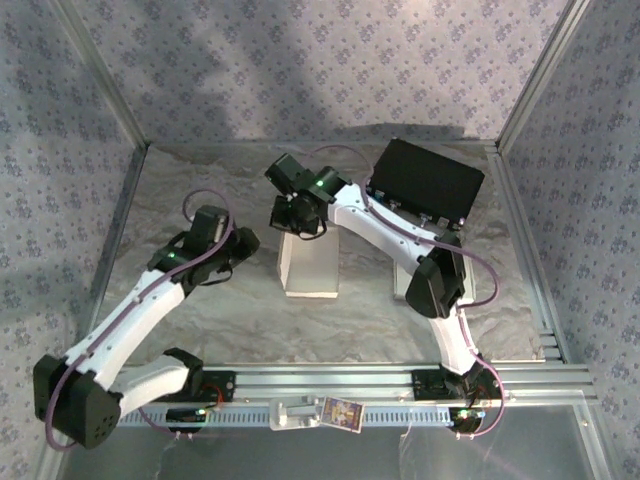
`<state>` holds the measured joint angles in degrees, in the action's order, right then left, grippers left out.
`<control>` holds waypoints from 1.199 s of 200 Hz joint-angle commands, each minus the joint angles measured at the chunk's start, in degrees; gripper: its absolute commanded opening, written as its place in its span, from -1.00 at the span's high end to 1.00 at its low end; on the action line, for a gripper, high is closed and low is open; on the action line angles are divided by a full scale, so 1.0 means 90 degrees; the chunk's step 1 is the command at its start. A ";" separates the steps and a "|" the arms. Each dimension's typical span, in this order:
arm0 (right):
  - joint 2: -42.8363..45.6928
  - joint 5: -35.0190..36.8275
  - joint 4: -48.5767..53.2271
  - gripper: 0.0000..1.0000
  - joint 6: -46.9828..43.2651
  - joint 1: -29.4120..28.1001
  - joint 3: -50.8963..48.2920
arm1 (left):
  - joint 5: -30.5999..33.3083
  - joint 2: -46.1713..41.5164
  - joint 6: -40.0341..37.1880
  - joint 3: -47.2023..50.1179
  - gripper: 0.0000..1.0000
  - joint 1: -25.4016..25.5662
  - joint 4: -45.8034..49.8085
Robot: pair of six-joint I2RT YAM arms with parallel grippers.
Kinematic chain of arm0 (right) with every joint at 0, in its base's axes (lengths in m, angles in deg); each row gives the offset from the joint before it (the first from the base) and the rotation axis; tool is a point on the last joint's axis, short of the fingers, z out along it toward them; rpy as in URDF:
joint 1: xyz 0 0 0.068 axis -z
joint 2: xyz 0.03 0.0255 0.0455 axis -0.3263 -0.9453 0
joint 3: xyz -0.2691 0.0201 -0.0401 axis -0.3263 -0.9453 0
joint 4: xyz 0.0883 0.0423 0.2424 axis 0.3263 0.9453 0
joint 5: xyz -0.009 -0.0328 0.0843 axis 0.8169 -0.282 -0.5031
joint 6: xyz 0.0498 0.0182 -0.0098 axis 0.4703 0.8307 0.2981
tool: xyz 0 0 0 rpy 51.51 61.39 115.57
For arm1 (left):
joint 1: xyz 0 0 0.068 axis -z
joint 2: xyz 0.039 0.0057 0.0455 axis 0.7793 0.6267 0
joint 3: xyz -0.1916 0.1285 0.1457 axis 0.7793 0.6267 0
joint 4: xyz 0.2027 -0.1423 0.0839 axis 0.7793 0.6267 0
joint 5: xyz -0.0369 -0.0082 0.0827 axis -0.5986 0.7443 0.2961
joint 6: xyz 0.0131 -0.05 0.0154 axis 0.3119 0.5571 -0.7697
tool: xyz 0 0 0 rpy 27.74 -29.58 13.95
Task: Fold the paper box
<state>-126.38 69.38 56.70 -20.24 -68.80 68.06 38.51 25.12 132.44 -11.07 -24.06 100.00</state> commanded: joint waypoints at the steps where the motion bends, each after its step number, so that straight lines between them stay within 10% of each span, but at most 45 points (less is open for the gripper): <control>1: 0.0396 0.1226 0.0546 1.00 0.2405 -0.0025 0.0010 | 0.0288 -0.0303 -0.0610 -0.0225 0.10 0.0032 0.0995; 52: 0.0026 0.1808 0.1661 1.00 0.5925 0.0066 0.0648 | -0.0259 -0.0800 -0.1360 -0.0164 0.10 0.0032 0.1523; 113: -0.0493 0.1631 0.1941 0.69 0.6263 0.0206 0.1322 | -0.0952 -0.0867 -0.2561 0.0075 0.11 -0.0002 0.1508; 186: 0.0542 0.1663 0.1128 0.45 0.3022 0.0570 0.0265 | -0.1070 -0.0067 -0.3553 0.0121 0.07 -0.0551 0.0615; 212: 0.1694 0.1871 -0.0302 0.40 -0.0289 0.0878 -0.0718 | -0.1372 0.0386 -0.4067 -0.0055 0.05 -0.0631 0.0228; 240: 0.2906 0.0139 -0.1685 0.00 -0.4328 0.1507 -0.2381 | -0.1554 0.0803 -0.4594 -0.0286 0.04 -0.0652 -0.0080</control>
<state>-108.74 80.13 51.65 -22.20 -59.14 54.73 27.42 30.41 97.60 -9.78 -29.48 103.74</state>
